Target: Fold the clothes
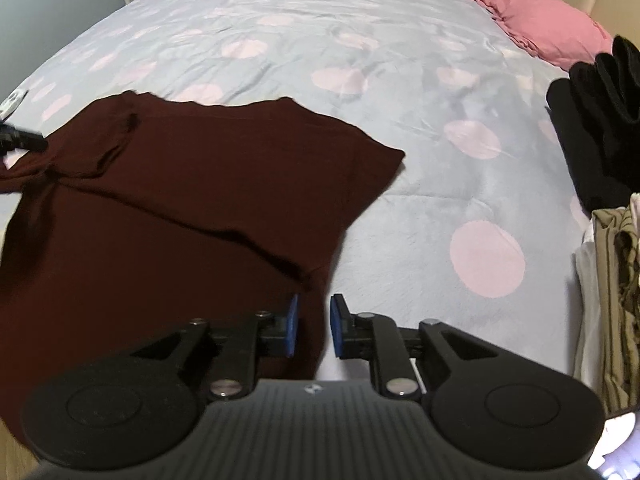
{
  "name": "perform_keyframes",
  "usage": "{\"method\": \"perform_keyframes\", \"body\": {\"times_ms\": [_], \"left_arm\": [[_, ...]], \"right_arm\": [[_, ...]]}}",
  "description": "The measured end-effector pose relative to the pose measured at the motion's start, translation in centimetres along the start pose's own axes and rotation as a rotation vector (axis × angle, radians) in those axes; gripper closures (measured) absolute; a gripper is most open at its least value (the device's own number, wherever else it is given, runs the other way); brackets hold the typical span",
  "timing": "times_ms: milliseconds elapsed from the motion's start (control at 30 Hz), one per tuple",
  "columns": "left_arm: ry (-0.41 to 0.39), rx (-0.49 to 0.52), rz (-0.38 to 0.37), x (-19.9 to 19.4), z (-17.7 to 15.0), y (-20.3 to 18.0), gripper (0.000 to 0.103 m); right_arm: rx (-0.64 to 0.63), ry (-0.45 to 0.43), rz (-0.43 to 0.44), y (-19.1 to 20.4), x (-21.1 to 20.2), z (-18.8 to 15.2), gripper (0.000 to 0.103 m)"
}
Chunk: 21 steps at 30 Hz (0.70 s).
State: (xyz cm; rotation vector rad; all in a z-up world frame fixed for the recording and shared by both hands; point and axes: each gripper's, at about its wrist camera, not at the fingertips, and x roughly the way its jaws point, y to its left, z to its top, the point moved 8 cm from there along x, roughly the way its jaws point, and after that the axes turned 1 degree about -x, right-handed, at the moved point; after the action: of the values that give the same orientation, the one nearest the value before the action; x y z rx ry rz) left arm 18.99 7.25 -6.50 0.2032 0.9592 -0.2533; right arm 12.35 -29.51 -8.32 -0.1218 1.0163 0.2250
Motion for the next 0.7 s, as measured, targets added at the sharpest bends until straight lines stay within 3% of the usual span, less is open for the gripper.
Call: {"method": "perform_keyframes", "body": {"times_ms": [133,167,333,533,700], "left_arm": [[0.015,-0.069,0.081,-3.1,-1.6,5.2,0.089],[0.021,-0.093,0.103,-3.7,-2.2,6.7,0.089],[0.057,-0.306,0.168,-5.0,-6.2,12.5,0.083],[0.176,-0.421,0.193,-3.7,-12.1,13.4,0.08],[0.274,-0.515,0.19,-2.3,-15.8,13.6,0.08]], "right_arm": [[-0.021,0.009,0.047,2.1,-1.8,-0.4,0.082],[-0.036,-0.003,0.056,2.7,-2.4,-0.6,0.076],[-0.048,-0.027,0.108,5.3,-4.3,-1.9,0.072],[-0.069,-0.004,0.138,7.8,-4.0,-3.3,0.072],[-0.076,-0.004,0.11,7.9,-3.1,-3.2,0.072]]}}
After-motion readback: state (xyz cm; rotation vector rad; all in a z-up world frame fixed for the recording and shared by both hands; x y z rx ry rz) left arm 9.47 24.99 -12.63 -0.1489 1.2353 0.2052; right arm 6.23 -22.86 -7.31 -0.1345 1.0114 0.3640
